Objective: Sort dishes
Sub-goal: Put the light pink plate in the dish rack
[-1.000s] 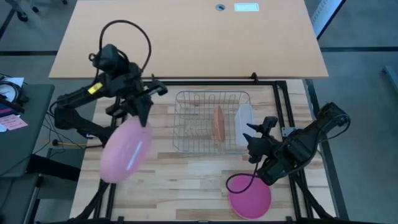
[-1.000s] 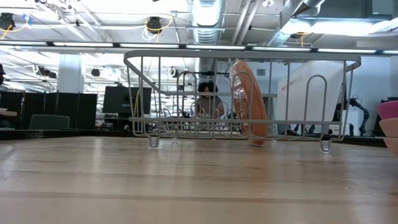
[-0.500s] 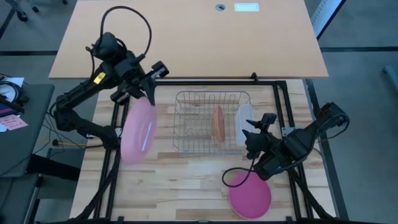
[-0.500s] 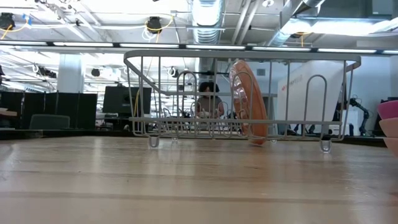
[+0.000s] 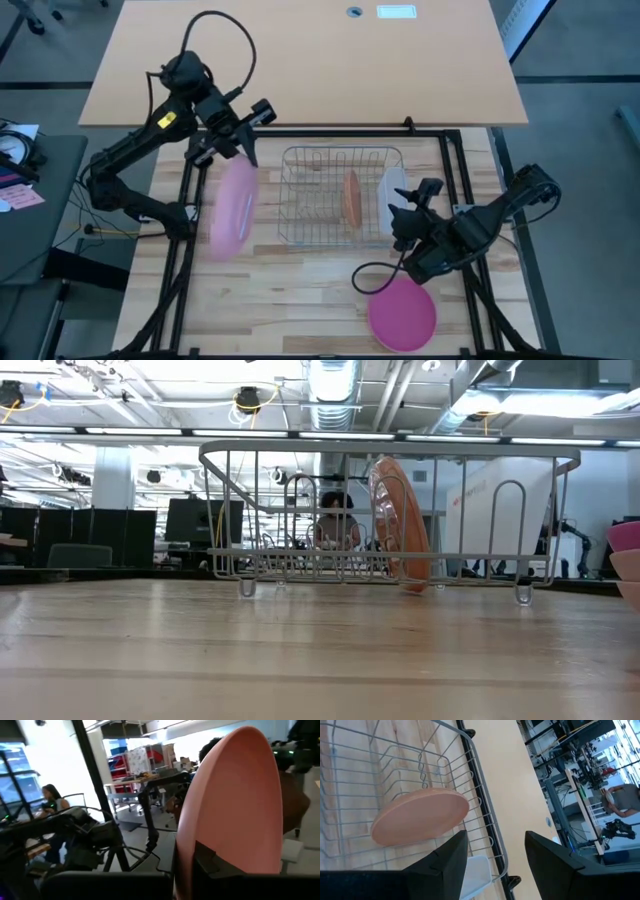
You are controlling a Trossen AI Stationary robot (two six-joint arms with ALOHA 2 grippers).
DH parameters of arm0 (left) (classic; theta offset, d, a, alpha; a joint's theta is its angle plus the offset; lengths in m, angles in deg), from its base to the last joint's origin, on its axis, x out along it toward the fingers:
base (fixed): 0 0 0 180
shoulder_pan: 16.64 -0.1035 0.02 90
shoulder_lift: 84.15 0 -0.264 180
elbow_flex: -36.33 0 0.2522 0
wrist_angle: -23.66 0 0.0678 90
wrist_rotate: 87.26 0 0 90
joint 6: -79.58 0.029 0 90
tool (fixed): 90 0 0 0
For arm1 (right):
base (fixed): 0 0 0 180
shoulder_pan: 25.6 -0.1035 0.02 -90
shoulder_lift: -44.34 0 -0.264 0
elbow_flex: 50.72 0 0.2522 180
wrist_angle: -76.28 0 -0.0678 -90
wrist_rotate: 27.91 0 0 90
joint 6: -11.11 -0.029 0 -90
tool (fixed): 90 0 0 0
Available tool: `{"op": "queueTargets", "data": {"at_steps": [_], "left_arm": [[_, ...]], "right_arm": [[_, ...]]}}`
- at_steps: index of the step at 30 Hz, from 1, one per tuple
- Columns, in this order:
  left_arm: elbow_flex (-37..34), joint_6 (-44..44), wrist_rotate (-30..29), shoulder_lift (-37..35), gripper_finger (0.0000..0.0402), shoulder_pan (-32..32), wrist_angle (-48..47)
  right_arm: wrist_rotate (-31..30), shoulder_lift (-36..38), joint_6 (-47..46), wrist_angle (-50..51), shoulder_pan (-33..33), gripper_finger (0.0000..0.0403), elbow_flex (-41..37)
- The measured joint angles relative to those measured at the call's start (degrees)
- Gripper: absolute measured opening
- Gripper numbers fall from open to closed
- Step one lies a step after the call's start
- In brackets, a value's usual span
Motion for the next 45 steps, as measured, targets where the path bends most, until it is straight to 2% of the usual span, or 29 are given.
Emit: {"op": "queueTargets", "data": {"at_steps": [8,15,18,21,27,30,33,36,38,41,45], "left_arm": [[0.0,4.4,-1.0,0.0,0.0013,0.8,-4.6],[0.0,3.8,-1.3,0.0,0.0013,1.5,-4.6],[0.0,3.1,-3.8,0.0,0.0013,1.5,-4.6],[0.0,1.0,-11.2,0.0,0.0013,1.5,-4.2],[0.0,-8.2,-38.9,0.0,0.0013,2.2,-5.2],[0.0,-13.7,-47.3,0.0,0.0013,2.6,-7.6],[0.0,-21.1,-52.2,0.0,0.0013,2.6,-10.7],[0.0,-25.2,-53.4,0.0,0.0013,2.5,-15.1],[0.0,-25.5,-53.5,0.0,0.0013,2.2,-19.2],[0.0,-26.0,-57.3,0.4,0.0013,2.2,-25.2],[-0.1,-27.5,-58.0,2.1,0.0013,1.2,-28.7]], "right_arm": [[0.1,0.0,0.1,0.0,0.0,0.0202,0.0],[1.4,0.0,-0.1,-1.4,0.0,0.0202,0.0],[1.5,0.0,-0.1,-1.4,0.0,0.0202,0.0],[1.6,0.0,0.0,-1.4,0.0,0.0202,0.0],[1.6,0.0,0.1,-1.4,0.0,0.0202,0.0],[1.6,0.0,0.1,-1.4,0.0,0.0202,0.0],[1.6,0.0,0.1,-1.4,-0.2,0.0202,0.0],[1.6,0.0,0.0,-1.4,-0.2,0.0202,0.0],[1.6,0.0,-0.1,-1.4,-0.1,0.0202,0.0],[1.6,0.0,-0.1,-1.5,-0.1,0.0202,0.0],[1.7,0.0,-0.1,-2.2,-0.1,0.0202,0.0]]}}
